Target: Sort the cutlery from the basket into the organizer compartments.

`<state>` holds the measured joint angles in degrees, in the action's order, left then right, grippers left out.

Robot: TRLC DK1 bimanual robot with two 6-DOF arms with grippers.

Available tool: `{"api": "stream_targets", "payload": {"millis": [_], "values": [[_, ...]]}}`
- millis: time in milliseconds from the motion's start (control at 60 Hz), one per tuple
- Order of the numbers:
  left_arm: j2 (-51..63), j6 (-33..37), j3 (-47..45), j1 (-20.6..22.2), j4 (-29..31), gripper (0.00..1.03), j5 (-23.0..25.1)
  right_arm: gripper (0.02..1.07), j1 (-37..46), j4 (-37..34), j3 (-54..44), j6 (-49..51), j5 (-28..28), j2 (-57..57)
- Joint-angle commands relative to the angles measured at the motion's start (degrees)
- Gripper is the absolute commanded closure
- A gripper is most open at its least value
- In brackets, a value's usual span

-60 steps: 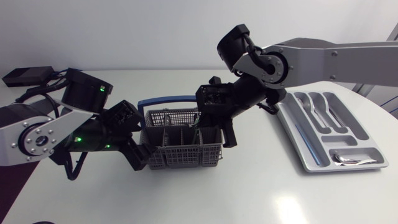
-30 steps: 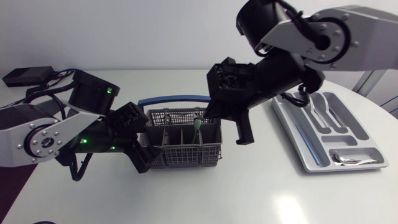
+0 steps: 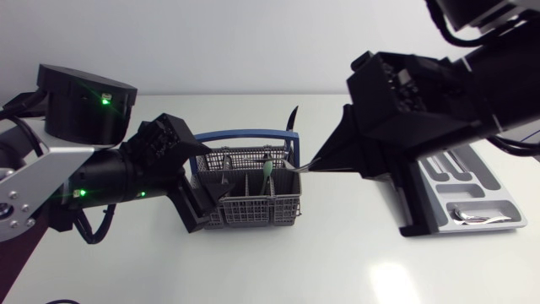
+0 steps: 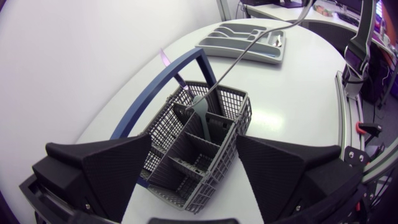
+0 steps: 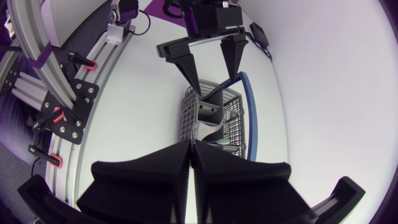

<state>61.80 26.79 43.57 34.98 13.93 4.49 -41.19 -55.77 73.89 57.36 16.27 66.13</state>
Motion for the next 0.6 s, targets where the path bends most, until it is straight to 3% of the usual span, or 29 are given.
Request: {"api": "stream_targets", "payload": {"millis": [0, 100, 267, 367, 450, 583], "values": [[-1.2, 5.4, 0.9, 1.8, 0.4, 0.06, 0.5, 1.01, -1.3, -1.9, -1.4, -1.6, -0.2, -2.2], [-2.5, 10.2, -0.2, 3.8, 0.0, 0.06, 0.6, 1.01, -2.1, -3.7, -1.6, -2.0, 0.0, -3.3], [-3.7, 11.6, -0.2, 3.5, 0.2, 0.06, 3.2, 1.01, -2.1, -5.9, -1.4, -2.9, 2.7, -5.0], [-3.7, 12.9, 0.7, 1.6, 1.7, 0.06, 7.6, 1.01, -2.2, -6.5, -1.6, -3.1, 3.9, -5.4], [-3.3, 15.3, 2.1, -0.7, 5.7, 0.07, 14.5, 1.01, -2.8, -6.5, -2.1, -3.7, 4.3, -5.6], [-1.6, 17.5, 2.4, -0.9, 7.4, 0.11, 17.3, 1.01, -3.8, -6.7, -2.0, -4.8, 5.4, -5.7]]}}
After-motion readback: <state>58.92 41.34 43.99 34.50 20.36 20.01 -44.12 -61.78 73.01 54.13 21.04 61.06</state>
